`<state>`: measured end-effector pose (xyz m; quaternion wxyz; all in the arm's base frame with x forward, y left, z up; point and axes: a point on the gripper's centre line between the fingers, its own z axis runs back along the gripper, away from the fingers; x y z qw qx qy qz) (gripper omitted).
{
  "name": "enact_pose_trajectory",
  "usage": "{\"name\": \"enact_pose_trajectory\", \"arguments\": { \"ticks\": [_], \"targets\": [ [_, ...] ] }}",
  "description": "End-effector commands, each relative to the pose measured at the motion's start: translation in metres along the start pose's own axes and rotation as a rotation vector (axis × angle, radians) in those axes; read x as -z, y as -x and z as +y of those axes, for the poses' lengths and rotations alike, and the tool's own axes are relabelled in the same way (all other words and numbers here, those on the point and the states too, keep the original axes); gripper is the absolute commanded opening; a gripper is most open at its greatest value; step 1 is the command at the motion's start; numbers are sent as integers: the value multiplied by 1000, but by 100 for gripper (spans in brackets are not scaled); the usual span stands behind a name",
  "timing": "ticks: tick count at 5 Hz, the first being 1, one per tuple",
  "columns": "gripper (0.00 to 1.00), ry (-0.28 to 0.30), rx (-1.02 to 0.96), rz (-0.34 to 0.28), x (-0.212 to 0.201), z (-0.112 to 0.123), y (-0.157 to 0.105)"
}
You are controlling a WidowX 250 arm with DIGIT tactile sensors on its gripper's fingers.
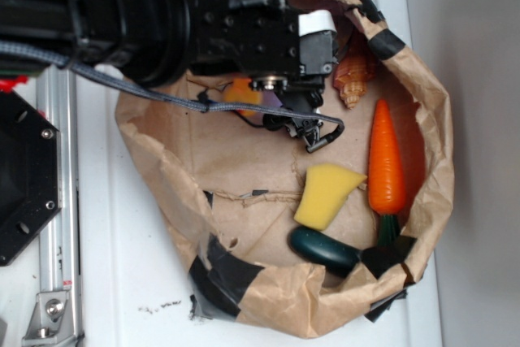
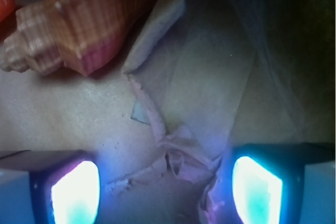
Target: Grab the yellow duck.
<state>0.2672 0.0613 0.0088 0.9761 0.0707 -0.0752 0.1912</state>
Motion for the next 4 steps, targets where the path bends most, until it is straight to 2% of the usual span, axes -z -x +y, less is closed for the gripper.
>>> {"name": "enact_pose_trajectory", "arguments": {
  "ticks": [1,2,3,4],
  "targets": [
    [100,5,9,6,-1,1,8],
    [100,44,6,-8,-10,0,13],
    [100,92,0,10,-14,-2,24],
    [100,90,5,15,-11,-4,26]
  ]
}}
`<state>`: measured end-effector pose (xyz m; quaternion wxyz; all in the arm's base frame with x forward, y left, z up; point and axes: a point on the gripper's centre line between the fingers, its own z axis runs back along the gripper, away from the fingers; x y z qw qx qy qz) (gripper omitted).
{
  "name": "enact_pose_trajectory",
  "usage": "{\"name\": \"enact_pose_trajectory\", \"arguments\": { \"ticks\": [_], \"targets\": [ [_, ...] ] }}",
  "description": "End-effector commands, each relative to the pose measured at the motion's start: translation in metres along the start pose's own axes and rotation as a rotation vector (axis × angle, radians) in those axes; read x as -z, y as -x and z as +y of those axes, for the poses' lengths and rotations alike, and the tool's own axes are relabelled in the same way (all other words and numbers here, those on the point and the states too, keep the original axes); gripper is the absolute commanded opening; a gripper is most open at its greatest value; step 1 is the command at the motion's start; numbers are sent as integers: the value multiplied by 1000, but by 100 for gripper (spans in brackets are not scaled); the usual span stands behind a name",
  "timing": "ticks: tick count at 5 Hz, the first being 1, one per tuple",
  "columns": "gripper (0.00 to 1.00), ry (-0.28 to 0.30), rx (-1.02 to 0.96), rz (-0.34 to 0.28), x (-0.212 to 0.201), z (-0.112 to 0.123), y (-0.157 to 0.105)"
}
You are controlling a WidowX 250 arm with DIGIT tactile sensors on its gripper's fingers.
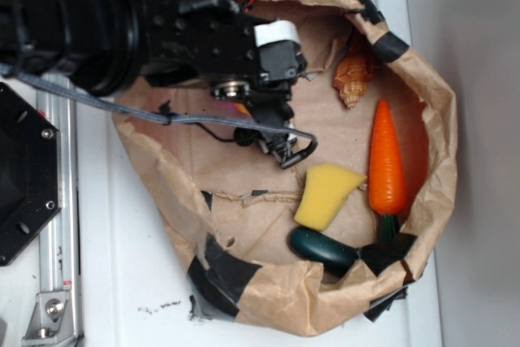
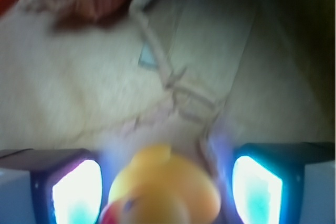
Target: Grab the yellow duck.
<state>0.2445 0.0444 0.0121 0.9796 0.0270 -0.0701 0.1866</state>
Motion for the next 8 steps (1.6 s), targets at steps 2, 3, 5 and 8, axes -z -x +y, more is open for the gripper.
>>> {"name": "enact_pose_trajectory", "arguments": {
  "ticks": [2,3,5,8],
  "targets": [
    [0,8,-21,-19,-1,3,-2],
    [0,7,-21,-23,-1,3,-3],
    [0,40,-13,-52,-29,-1,-9],
    [0,271,47,-189,-179,-37,-34]
  ]
}}
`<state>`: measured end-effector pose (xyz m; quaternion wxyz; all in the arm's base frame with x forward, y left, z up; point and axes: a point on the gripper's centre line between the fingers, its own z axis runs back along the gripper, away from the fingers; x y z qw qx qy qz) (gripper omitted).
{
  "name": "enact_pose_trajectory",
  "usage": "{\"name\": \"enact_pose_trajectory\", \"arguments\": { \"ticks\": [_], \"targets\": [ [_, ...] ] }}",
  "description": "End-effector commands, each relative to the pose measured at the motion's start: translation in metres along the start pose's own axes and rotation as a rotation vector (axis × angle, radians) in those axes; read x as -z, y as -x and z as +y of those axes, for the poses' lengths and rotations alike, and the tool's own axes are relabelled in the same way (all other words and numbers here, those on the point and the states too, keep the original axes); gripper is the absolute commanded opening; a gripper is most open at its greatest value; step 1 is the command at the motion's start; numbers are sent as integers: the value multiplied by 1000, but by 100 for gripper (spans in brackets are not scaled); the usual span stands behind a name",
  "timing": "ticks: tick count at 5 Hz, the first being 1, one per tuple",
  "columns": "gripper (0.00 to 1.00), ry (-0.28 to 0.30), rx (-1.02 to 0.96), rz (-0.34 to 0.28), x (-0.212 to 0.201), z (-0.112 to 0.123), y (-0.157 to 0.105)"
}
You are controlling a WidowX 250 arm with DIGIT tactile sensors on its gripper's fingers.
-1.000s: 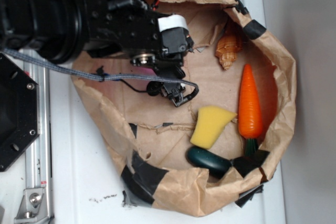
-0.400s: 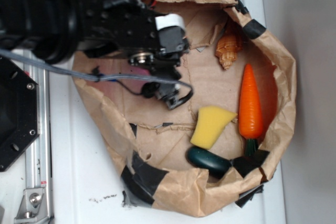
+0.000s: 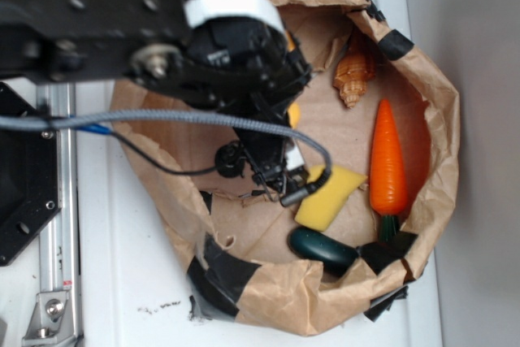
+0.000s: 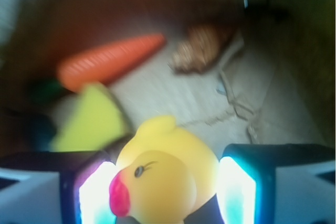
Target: Grab the yellow duck.
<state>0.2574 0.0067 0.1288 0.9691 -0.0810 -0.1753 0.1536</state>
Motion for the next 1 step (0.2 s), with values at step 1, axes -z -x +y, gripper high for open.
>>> {"name": "enact_pose_trajectory", "arguments": {
  "ticks": [1],
  "targets": [
    [0,-7,27,11,-58,-24,-31]
  ]
}}
